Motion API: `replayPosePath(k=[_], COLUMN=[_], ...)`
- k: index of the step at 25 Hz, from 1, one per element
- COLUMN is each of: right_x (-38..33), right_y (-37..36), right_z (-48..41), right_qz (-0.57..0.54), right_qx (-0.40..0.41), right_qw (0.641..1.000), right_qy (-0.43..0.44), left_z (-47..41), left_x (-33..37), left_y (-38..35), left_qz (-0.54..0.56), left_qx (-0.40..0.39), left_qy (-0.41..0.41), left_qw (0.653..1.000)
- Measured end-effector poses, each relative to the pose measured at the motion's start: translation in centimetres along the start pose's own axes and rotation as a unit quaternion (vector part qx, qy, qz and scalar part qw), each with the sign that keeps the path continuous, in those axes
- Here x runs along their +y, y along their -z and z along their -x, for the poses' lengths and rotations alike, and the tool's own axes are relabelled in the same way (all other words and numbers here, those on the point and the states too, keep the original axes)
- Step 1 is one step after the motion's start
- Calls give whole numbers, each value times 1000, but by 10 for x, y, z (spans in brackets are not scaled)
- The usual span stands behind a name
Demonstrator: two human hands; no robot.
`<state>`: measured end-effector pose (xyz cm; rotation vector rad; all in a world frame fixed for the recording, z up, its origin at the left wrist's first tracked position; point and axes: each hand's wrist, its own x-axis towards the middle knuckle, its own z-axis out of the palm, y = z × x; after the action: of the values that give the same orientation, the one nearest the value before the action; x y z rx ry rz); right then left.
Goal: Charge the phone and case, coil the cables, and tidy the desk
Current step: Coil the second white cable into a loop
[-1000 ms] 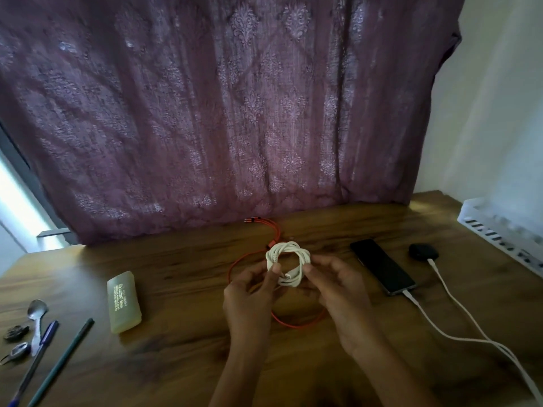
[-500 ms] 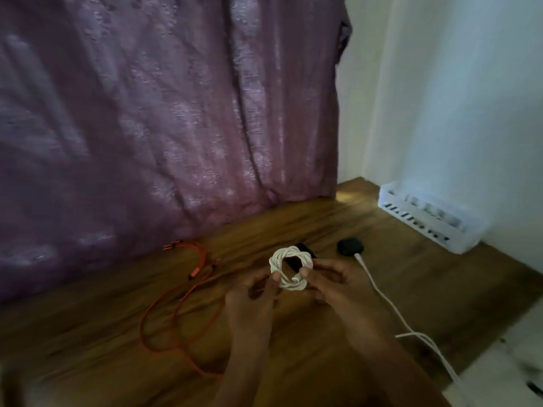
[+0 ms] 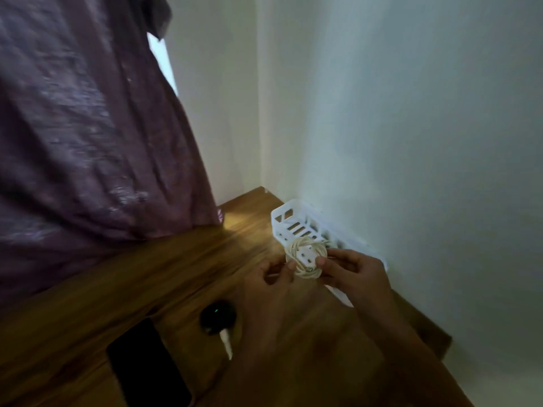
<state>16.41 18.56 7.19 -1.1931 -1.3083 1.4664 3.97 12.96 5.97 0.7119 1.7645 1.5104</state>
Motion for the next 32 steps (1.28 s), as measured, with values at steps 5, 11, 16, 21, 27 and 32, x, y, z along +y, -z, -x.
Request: replayPosePath(k=[5, 11, 16, 21, 27, 32], right_x=[14, 43, 57, 59, 59, 54], right_y=[29, 11, -3, -5, -6, -2], right_z=[-81, -129, -145, -154, -150, -141], right_qz=[44, 174, 272, 320, 385, 382], right_qx=[68, 79, 36, 13, -5, 19], right_qw=[996, 981, 961, 947, 922, 921], right_qy=[-29, 16, 19, 13, 44, 76], left_z=[-45, -69, -71, -72, -72, -71], left_x=[-8, -42, -48, -58, -56, -55], left_y=[-59, -74, -74, -72, -74, -73], left_qz=[-92, -338, -412, -410, -427, -424], left_qx=[-20, -66, -72, -55, -72, -69], left_qy=[4, -102, -79, -89, -95, -95], left_qw=[996, 933, 905, 906, 896, 898])
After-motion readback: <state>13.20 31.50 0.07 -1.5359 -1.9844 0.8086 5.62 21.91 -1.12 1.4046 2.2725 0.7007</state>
